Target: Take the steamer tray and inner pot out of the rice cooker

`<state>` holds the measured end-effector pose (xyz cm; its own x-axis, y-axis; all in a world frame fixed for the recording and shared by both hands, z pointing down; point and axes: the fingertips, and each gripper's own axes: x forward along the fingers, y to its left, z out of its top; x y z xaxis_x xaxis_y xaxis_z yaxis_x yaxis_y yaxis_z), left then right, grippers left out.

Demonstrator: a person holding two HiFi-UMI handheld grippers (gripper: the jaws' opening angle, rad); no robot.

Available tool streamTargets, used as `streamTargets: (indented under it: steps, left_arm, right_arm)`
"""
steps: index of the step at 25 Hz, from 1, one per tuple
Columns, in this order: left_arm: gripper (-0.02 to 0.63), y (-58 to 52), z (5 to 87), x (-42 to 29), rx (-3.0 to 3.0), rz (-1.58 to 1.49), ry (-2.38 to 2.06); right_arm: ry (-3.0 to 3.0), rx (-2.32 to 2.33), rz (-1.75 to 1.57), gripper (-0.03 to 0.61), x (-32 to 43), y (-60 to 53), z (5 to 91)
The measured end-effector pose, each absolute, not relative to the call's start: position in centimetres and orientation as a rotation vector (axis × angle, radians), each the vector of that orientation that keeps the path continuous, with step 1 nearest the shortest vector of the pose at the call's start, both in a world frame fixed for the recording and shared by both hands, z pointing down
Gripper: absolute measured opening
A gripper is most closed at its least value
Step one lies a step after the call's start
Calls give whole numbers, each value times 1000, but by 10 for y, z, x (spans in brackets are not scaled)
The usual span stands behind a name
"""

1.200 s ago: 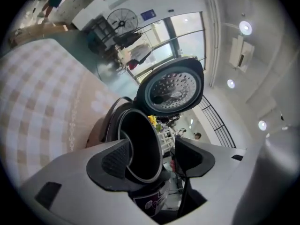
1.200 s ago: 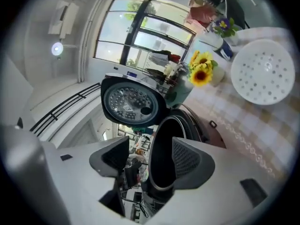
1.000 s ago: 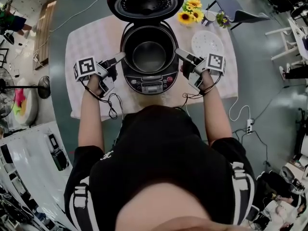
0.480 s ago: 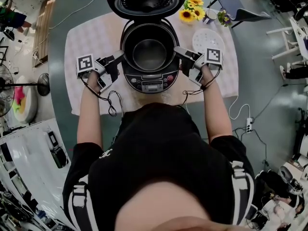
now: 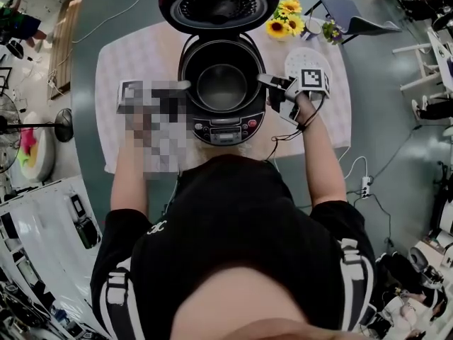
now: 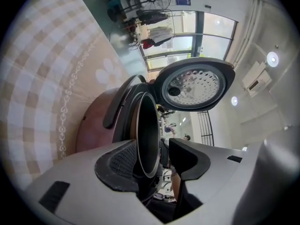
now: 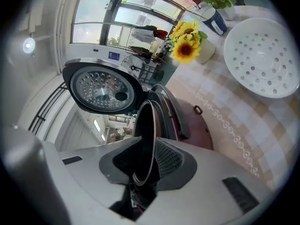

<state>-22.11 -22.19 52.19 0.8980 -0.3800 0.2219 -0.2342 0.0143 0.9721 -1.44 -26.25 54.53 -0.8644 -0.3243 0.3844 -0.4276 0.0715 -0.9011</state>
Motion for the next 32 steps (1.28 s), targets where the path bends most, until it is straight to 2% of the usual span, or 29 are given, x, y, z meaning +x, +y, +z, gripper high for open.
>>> streamTargets:
  steps: [2,5,6,8,9,23,28,32]
  left_arm:
    - [182,-222,525,-223,1574,-104,-488]
    - [145,-222,531,-223,1600,-13,-496]
    - [121,-221,535,-224,1595,23,-506]
    - [30,-220,543,-226,1579,82,-534]
    - [23,-220,546,-227,1578,94,-541]
    - [15,-219,542,-234,1608,37,-583]
    - [15,-222,518,-239,1631,-69,-538]
    - [15,-220,477,-239,1699,-143,-507]
  right_arm:
    - [-2196,813,1885,12,-16,-262,548]
    - [-2179,842,1802,11,-15,-265,551]
    - [-2179,840,1798,11,-17,-265,550]
    - [-2177,836,1795,11,-18,-265,549]
    - [-2177,836,1790,11,-19,-266,549]
    - [-2266,844,1724,12,-21,-261,537]
    - [-2414,760,1659,18,-21,-263,506]
    - [-2500,728,1741,17,-26,-262,469]
